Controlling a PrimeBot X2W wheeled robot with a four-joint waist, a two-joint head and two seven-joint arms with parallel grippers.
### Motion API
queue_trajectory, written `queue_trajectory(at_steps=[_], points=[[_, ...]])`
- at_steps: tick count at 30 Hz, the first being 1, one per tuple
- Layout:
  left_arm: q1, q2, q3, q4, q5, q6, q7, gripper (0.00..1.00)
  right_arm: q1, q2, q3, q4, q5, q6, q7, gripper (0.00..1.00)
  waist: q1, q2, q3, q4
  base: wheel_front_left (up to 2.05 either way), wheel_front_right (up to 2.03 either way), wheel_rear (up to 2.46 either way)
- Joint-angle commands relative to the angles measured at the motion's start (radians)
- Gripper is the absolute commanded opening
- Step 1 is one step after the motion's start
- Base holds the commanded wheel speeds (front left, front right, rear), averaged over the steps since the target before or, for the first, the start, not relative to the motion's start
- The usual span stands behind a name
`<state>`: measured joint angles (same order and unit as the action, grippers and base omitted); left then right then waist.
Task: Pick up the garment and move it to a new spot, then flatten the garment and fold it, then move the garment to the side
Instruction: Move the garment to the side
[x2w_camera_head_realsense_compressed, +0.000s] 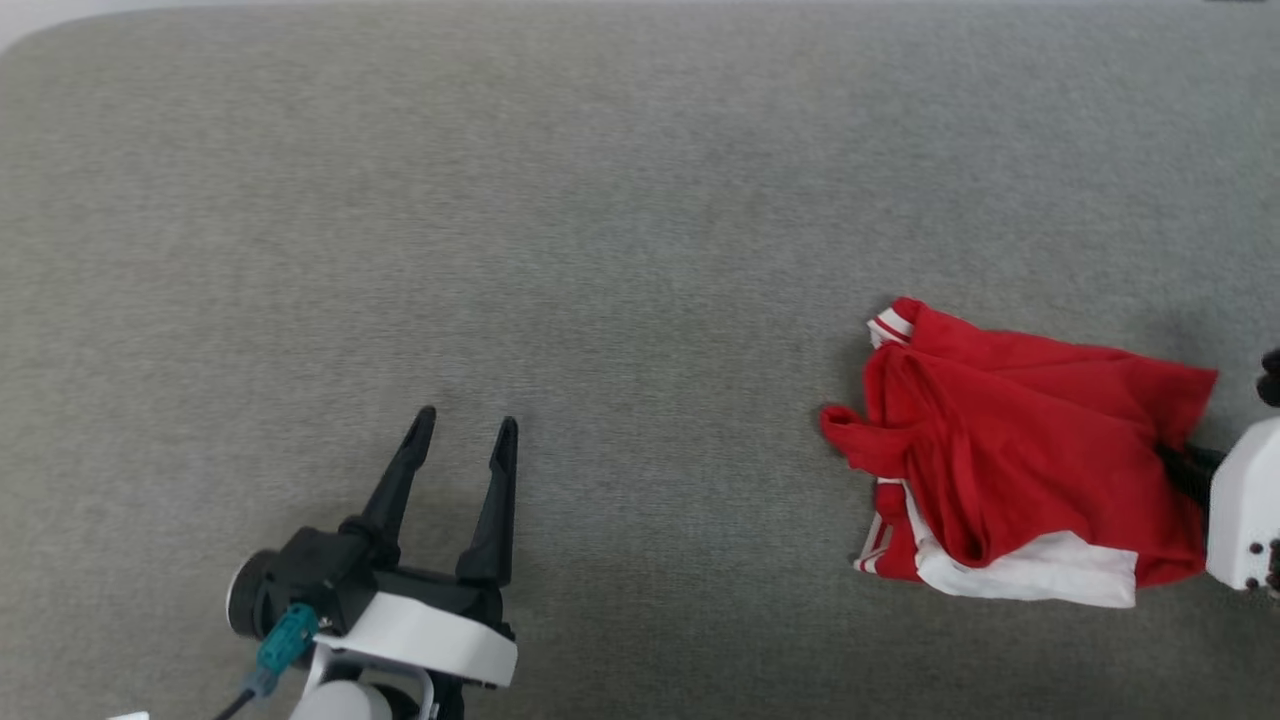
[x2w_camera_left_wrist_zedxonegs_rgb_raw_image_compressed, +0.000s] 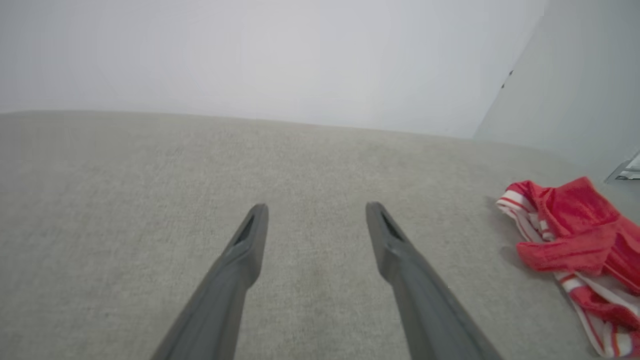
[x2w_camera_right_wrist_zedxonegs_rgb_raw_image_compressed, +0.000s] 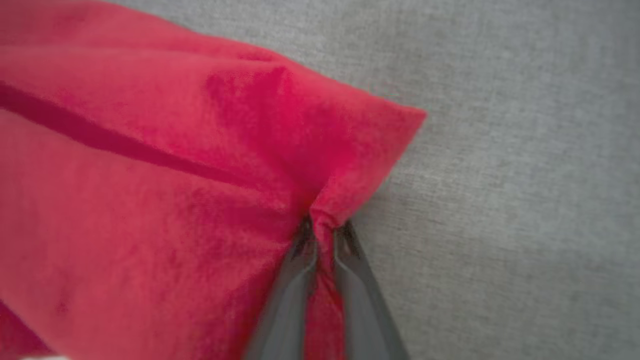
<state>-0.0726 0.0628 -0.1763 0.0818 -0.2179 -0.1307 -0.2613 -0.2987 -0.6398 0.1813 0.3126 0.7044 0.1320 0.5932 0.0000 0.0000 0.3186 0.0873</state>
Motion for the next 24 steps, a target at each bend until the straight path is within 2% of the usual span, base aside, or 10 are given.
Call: queue_trajectory(at_steps=[1,6,14,18,24], points=[[-0.022,0.007,0.002,0.001,0.008,0.001,-0.005,1.00,0.019,0.020,0.031,0.035,0.000,-0.003,0.009,0.00,0.0000,0.0000,0.017,-0.023,0.00,0.00,0.00],[-0.059,0.033,-0.006,0.000,0.016,0.001,-0.005,1.00,-0.033,0.011,0.017,0.048,0.010,-0.007,-0.048,0.00,0.0000,0.0000,0.051,-0.083,0.00,0.00,0.00],[-0.134,0.092,-0.021,-0.012,0.034,0.001,-0.005,1.00,-0.120,-0.030,-0.095,0.094,0.008,-0.004,-0.175,0.00,0.0000,0.0000,0.113,-0.180,0.00,0.00,0.00],[-0.217,0.138,-0.041,-0.027,0.042,0.001,-0.005,1.00,-0.194,-0.071,-0.214,0.202,-0.015,-0.002,-0.266,0.00,0.0000,0.0000,0.175,-0.227,0.00,0.00,0.00],[-0.343,0.209,-0.123,-0.037,0.064,0.001,-0.005,1.00,-0.324,-0.097,-0.318,0.368,-0.073,-0.002,-0.410,0.00,0.0000,0.0000,0.257,-0.246,0.00,0.00,0.00]])
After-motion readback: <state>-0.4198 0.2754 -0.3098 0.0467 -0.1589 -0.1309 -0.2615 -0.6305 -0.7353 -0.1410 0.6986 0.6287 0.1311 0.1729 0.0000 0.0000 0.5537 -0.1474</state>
